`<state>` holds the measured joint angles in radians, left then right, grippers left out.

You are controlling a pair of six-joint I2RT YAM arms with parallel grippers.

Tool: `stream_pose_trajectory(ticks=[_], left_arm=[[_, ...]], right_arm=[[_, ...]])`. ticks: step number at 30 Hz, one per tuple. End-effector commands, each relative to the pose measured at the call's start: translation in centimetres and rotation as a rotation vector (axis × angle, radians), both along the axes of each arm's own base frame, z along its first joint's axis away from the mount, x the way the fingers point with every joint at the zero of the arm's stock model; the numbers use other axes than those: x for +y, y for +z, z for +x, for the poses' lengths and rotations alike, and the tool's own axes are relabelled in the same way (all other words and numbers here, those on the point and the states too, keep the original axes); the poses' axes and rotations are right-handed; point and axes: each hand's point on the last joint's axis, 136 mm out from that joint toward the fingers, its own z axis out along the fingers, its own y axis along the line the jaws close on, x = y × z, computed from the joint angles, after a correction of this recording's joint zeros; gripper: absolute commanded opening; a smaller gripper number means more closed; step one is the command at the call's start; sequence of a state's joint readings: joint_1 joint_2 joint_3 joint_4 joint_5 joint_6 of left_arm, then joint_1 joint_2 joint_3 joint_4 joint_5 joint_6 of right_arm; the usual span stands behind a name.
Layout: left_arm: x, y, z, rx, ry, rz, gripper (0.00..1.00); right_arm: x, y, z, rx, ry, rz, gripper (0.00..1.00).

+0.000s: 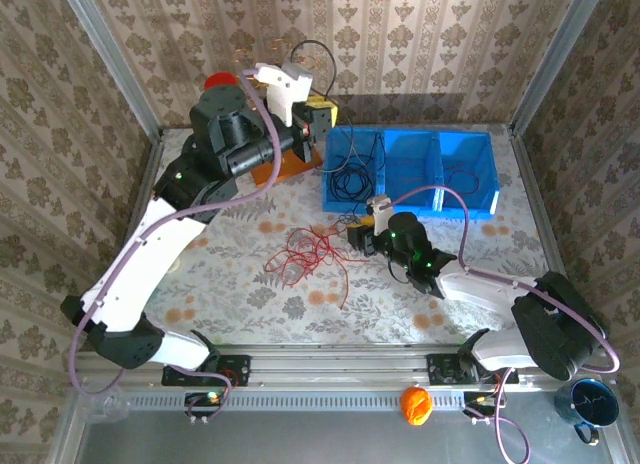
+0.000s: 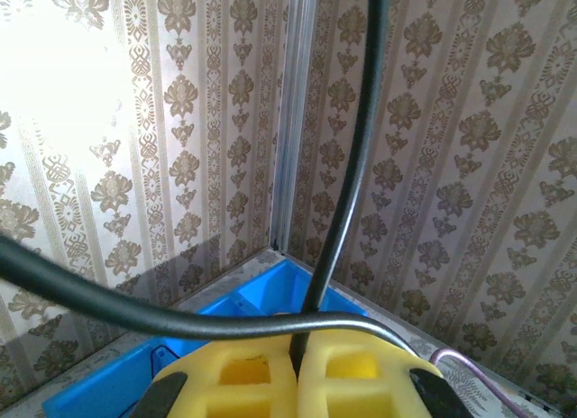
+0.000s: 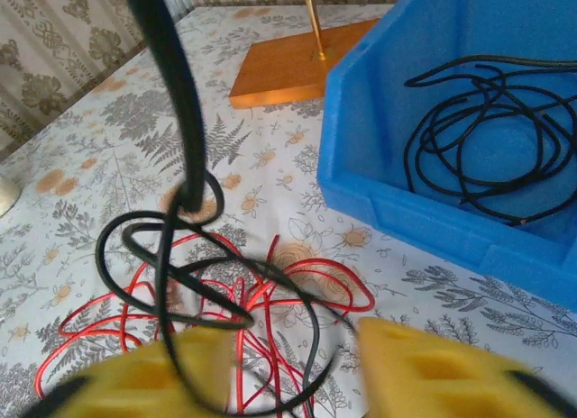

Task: Untangle the cables

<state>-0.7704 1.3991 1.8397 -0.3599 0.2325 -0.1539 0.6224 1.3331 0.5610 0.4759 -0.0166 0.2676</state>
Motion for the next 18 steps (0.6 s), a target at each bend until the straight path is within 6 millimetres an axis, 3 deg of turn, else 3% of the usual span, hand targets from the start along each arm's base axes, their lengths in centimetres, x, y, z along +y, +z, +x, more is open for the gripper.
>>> stream_pose_trajectory(ticks=[1,6,10,13,16,17,18], left_arm=[[1.5,1.4,-0.9,-0.016,0.008,-0.035,0.0],[2.1,2.0,0.0,-0.038,0.035,-0.039,0.0],[2.3,2.6,2.2,-0.018,0.054,-0.056,0.0],[2.0,2.9,3.0,0.016,0.026,-0.075,0.0],[1.7,3.0,2.9,0.023,0.004,-0.08,0.0],[1.6,3.1,2.7,0.024,-0.005,-0.082,0.0],[1.6,3.2,2.6,0.024,-0.011,-0.083,0.0]], right_arm=[[0.4,-0.8,-1.1,0.022,0.036,0.015,0.0],[-1.2,-3.4,-3.6,0.148,-0.016,0.038,0.0],[-2.2,-5.6,-5.4,0.221,-0.052,0.061,0.0],[-2.6,-5.5,-6.0,0.216,-0.056,0.065,0.03],[-2.7,-3.4,-5.7,0.118,-0.04,0.065,0.66],[-2.9,-2.6,-5.2,0.079,-0.058,0.047,0.8],[-3.1,-2.1,-4.6,0.04,-0.074,0.029,0.84]])
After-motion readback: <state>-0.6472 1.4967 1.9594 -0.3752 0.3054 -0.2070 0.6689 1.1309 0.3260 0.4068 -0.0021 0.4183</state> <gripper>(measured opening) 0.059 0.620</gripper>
